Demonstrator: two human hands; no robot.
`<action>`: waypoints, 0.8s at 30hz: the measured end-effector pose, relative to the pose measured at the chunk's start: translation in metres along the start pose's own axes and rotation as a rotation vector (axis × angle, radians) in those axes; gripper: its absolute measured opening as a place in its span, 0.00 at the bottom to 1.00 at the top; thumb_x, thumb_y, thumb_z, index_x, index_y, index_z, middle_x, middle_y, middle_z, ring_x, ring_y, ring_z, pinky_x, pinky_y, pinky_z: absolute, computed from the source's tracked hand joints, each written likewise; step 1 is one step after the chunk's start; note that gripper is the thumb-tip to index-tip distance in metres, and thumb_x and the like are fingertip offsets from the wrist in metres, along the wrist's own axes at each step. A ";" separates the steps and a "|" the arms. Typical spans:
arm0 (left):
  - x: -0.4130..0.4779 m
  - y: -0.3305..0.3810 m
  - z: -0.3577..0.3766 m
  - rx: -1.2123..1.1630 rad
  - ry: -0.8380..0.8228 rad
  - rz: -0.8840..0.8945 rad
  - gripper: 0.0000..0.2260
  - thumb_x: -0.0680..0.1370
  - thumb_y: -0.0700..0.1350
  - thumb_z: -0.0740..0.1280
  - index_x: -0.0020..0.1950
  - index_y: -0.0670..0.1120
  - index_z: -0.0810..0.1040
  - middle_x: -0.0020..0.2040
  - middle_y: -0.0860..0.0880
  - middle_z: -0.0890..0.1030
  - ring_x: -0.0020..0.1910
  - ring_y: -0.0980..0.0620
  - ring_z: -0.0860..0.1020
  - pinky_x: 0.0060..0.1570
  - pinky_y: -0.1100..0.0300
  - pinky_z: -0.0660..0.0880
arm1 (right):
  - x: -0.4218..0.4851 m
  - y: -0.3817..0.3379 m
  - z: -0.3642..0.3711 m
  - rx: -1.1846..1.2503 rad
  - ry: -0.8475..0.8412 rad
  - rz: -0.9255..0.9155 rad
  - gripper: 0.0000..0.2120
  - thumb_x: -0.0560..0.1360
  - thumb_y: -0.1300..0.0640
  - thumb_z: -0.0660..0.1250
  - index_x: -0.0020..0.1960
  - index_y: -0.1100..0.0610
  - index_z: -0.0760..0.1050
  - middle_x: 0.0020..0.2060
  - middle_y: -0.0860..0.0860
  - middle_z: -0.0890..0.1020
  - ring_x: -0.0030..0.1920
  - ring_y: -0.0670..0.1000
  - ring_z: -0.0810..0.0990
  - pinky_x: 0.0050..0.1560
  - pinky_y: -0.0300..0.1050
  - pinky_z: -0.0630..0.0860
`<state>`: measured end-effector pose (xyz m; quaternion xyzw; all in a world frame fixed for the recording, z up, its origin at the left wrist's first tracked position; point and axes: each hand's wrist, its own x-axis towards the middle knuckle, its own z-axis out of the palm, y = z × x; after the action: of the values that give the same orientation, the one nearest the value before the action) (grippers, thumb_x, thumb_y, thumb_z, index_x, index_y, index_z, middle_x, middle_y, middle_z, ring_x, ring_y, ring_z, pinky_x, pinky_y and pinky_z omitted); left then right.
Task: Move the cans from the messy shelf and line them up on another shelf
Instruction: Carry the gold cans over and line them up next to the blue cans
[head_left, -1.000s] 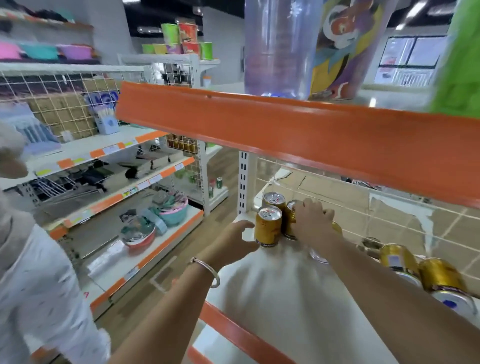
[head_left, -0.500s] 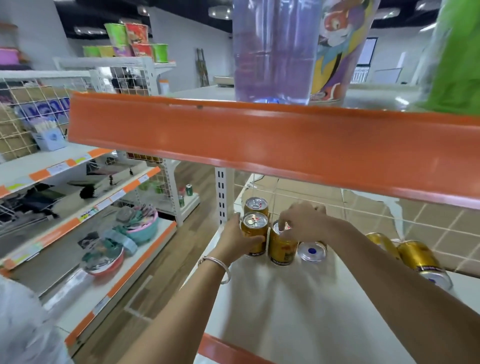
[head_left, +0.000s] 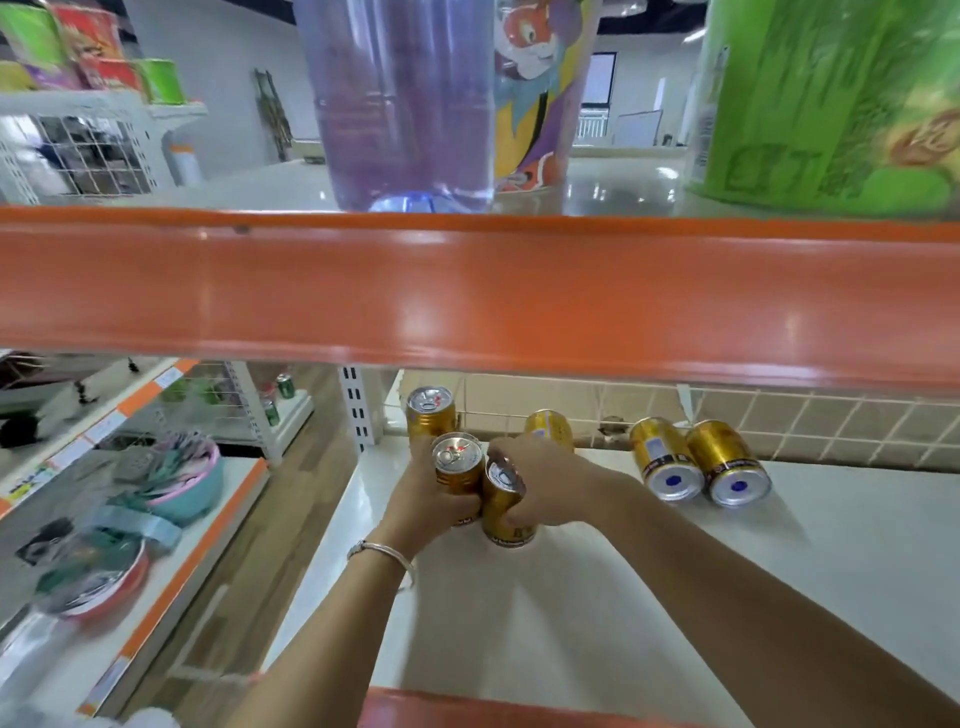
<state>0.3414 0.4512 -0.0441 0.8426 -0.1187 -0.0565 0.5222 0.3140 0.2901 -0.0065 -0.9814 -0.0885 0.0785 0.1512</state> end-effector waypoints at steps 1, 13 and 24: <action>-0.002 -0.002 0.004 -0.013 -0.011 -0.001 0.27 0.57 0.39 0.72 0.53 0.50 0.70 0.45 0.48 0.82 0.45 0.48 0.82 0.46 0.53 0.80 | -0.006 0.002 0.004 0.026 0.008 -0.002 0.25 0.64 0.55 0.72 0.59 0.54 0.68 0.52 0.53 0.73 0.52 0.54 0.73 0.45 0.44 0.70; -0.066 0.035 0.096 -0.117 -0.140 -0.014 0.31 0.46 0.52 0.72 0.49 0.58 0.74 0.42 0.57 0.82 0.44 0.58 0.80 0.45 0.65 0.75 | -0.143 0.069 0.017 0.230 0.189 0.105 0.34 0.59 0.53 0.76 0.64 0.50 0.71 0.54 0.50 0.78 0.52 0.51 0.77 0.54 0.51 0.77; -0.144 0.162 0.274 -0.159 -0.318 0.144 0.26 0.48 0.53 0.73 0.44 0.62 0.73 0.44 0.59 0.81 0.48 0.54 0.80 0.50 0.58 0.75 | -0.364 0.188 -0.012 0.409 0.606 0.529 0.33 0.62 0.55 0.76 0.65 0.46 0.72 0.49 0.45 0.74 0.58 0.51 0.74 0.61 0.46 0.72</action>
<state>0.1193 0.1816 -0.0261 0.7684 -0.2549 -0.1608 0.5646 -0.0091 0.0385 -0.0072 -0.8989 0.2312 -0.1604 0.3359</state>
